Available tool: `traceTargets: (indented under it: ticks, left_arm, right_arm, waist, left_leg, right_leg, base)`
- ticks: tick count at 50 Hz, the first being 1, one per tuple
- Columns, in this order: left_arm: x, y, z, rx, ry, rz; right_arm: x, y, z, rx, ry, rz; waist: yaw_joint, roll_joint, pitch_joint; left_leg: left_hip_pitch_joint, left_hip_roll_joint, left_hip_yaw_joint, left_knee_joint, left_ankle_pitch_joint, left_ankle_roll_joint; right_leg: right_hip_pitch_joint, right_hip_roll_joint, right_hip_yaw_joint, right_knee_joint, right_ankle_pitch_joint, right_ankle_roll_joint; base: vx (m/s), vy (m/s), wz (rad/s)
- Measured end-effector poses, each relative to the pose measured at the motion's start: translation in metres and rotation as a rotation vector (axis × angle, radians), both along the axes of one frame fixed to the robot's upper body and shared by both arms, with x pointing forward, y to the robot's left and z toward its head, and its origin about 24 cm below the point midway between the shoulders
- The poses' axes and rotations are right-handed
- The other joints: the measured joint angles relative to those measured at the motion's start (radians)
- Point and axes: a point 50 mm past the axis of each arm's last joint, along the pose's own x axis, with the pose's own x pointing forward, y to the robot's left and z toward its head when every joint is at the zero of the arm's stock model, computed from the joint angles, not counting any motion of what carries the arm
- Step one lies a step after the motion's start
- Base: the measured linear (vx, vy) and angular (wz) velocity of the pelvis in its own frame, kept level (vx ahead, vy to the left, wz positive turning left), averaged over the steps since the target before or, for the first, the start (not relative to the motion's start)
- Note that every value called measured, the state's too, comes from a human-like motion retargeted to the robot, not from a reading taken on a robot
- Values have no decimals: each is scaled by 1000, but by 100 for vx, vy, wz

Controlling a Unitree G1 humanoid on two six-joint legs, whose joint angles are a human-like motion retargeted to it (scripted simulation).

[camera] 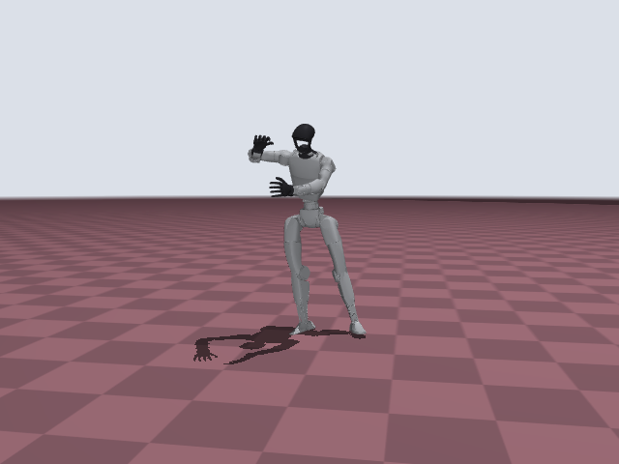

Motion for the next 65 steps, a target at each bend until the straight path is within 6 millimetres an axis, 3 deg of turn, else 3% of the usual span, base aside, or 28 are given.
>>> traceTargets:
  ticks: [3,6,8,10,12,14,16,19,22,25,28,32,35,37,40,43,47,50,54,57,59,61,65]
  left_arm:
    - [13,35,-80,34,221,105]
    - [11,67,-147,68,411,201]
    - [9,87,-161,120,455,253]
    - [2,91,-191,119,543,267]
    - [2,92,-189,142,533,270]
    - [6,88,-171,156,475,263]
    - [12,80,-138,158,375,246]
    - [16,61,-69,139,179,202]
    - [4,38,12,85,-46,140]
    - [-26,13,86,12,-270,55]
    - [-68,-12,142,-30,-478,-38]
    - [-121,-43,189,-3,-694,-127]
    - [-139,-62,201,11,-739,-169]
    - [-135,-71,195,-5,-691,-202]
    - [-127,-87,180,-2,-611,-272]
    - [-98,-94,143,5,-461,-299]
    - [-48,-85,64,67,-220,-225]
    - [-16,-63,-17,121,12,-133]
    - [-2,-30,-115,157,291,-54]
    - [-7,-13,-165,147,445,-31]
    - [-10,-7,-182,133,499,-32]
    - [-11,-6,-184,114,513,-43]
    - [-7,-16,-152,68,443,-83]
  right_arm:
    - [-2,7,1,-9,-8,29]
    - [-3,12,1,-13,-16,57]
    - [-5,19,6,4,-30,95]
    - [-2,16,1,-7,-8,80]
    - [2,14,-2,-2,11,76]
    - [6,12,-5,6,34,67]
    - [10,10,-6,12,52,53]
    - [14,6,-7,16,66,26]
    - [12,1,-5,9,57,-5]
    - [9,-3,-2,-2,36,-32]
    - [3,-9,1,-11,10,-56]
    - [-5,-17,7,2,-17,-65]
    - [-11,-25,12,20,-32,-81]
    - [-13,-31,14,23,-36,-110]
    - [-18,-36,21,60,-51,-105]
    - [-21,-39,26,82,-71,-100]
    - [-23,-34,30,100,-100,-76]
    - [-21,-29,28,90,-114,-74]
    - [-16,-24,24,92,-116,-58]
    - [-11,-24,20,103,-102,-58]
    - [-7,-28,16,118,-81,-63]
    - [-2,-33,12,141,-49,-71]
    - [12,-49,0,205,48,-94]
  waist:
    - [-14,-15,24]
    - [-29,-26,38]
    - [-44,-48,81]
    - [-45,-29,47]
    - [-49,-20,23]
    - [-52,-10,1]
    - [-52,2,-15]
    - [-50,19,-45]
    - [-47,35,-64]
    - [-46,48,-84]
    - [-45,59,-98]
    - [-47,59,-75]
    - [-45,63,-56]
    - [-40,77,-60]
    - [-37,75,-11]
    - [-37,76,30]
    - [-46,67,77]
    - [-57,61,81]
    - [-63,41,92]
    - [-58,37,94]
    - [-53,43,95]
    - [-46,55,90]
    - [-33,93,54]
  left_leg:
    - [-13,-9,10,0,4,0]
    - [-27,-19,19,0,8,0]
    - [-25,-25,23,0,8,0]
    - [-30,-28,24,0,9,0]
    - [-43,-28,23,0,9,0]
    - [-46,-27,20,0,8,0]
    - [-38,-24,14,0,7,0]
    - [-30,-17,6,0,4,0]
    - [-17,-10,-4,0,2,0]
    - [-11,-4,-13,0,2,0]
    - [-9,-1,-22,0,3,0]
    - [-5,-1,-36,0,6,0]
    - [-3,3,-50,0,8,0]
    - [-9,7,-62,0,9,0]
    - [-10,10,-77,1,11,0]
    - [-11,13,-92,2,12,1]
    - [-20,13,-100,2,13,1]
    - [-33,13,-97,2,13,1]
    - [-50,8,-81,3,16,1]
    - [-56,6,-70,4,18,1]
    - [-51,4,-65,4,17,1]
    - [-45,3,-64,5,15,2]
    - [-35,3,-75,17,3,2]
  right_leg:
    - [-10,-3,5,-15,16,0]
    - [-21,-6,9,-31,31,0]
    - [-16,-9,15,-41,38,0]
    - [-19,-9,11,-44,41,0]
    - [-31,-10,10,-45,41,0]
    - [-34,-11,8,-40,36,0]
    - [-28,-12,4,-29,26,0]
    - [-22,-10,-1,-14,12,0]
    - [-11,-8,-8,1,-2,0]
    - [-4,-5,-13,8,-11,0]
    - [2,-3,-19,10,-15,0]
    - [15,-2,-25,8,-18,0]
    - [22,0,-33,9,-23,0]
    - [20,1,-40,13,-27,0]
    - [25,1,-46,17,-32,0]
    - [28,0,-52,23,-37,0]
    - [23,-3,-52,20,-36,0]
    - [12,-3,-47,8,-29,0]
    - [-5,1,-36,-16,-8,0]
    - [-12,4,-29,-30,6,0]
    - [-8,5,-27,-34,10,0]
    - [-2,3,-27,-34,8,0]
    - [13,-5,-32,-21,-6,0]
  base:
    - [-10,1,-9]
    - [-8,2,-7]
    - [-6,3,-5]
    - [0,0,0]
    - [0,0,0]
    - [3,0,5]
    - [6,-1,11]
    - [7,-2,10]
    - [7,-3,11]
    - [6,-3,11]
    - [2,-1,4]
    - [0,0,0]
    - [0,0,0]
    - [0,0,0]
    - [-4,-2,9]
    - [-5,-3,12]
    - [-6,-2,1]
    - [-2,0,-2]
    - [-7,0,-19]
    - [-3,0,-12]
    - [0,0,0]
    - [0,0,0]
    - [8,6,10]
